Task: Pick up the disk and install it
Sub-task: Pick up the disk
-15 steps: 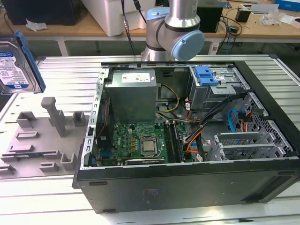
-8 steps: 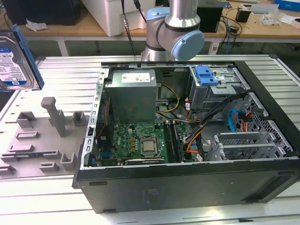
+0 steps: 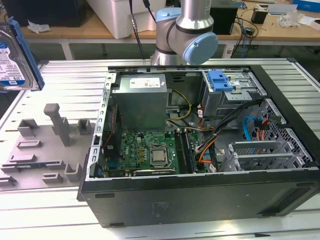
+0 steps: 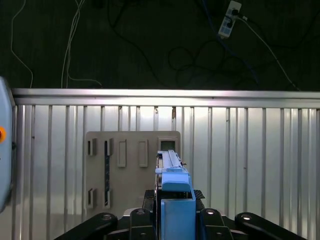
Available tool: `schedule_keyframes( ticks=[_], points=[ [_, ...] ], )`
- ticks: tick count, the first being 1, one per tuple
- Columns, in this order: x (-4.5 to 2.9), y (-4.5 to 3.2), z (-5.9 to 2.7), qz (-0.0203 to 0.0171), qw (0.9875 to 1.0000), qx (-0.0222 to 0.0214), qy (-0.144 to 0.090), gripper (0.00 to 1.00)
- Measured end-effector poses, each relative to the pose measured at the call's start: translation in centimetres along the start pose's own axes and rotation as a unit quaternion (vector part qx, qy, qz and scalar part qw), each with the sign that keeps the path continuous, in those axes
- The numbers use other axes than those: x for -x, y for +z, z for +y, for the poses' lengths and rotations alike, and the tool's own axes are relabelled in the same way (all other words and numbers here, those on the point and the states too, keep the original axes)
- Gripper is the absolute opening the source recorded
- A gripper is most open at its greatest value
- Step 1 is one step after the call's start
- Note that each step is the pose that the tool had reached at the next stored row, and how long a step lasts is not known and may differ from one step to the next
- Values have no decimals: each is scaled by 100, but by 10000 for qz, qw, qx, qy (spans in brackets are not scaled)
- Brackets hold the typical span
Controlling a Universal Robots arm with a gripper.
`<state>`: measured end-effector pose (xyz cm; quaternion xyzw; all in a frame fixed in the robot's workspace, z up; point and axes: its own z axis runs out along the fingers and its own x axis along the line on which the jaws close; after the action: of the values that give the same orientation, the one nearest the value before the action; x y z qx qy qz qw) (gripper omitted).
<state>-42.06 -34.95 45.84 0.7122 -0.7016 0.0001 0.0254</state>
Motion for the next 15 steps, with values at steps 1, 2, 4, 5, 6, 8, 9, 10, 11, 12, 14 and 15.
schedule_keyframes(
  ticks=[1,2,4,5,6,8,9,10,11,12,14,15],
  points=[
    [0,-11,0,0,10000,0,0,37],
    [-1,-23,1,0,10000,0,0,37],
    [-2,-49,2,0,10000,0,0,37],
    [-2,-67,3,0,10000,0,0,37],
    [-3,-80,3,0,10000,0,0,37],
    [-4,-105,4,0,10000,0,0,37],
    [-4,-119,4,0,10000,0,0,37],
    [-5,-138,5,0,10000,0,0,37],
    [-6,-157,6,0,10000,0,0,37],
    [-6,-177,6,0,10000,0,0,37],
    [-7,-203,7,0,10000,0,0,37],
    [-8,-212,8,0,10000,0,0,37]
  ],
)
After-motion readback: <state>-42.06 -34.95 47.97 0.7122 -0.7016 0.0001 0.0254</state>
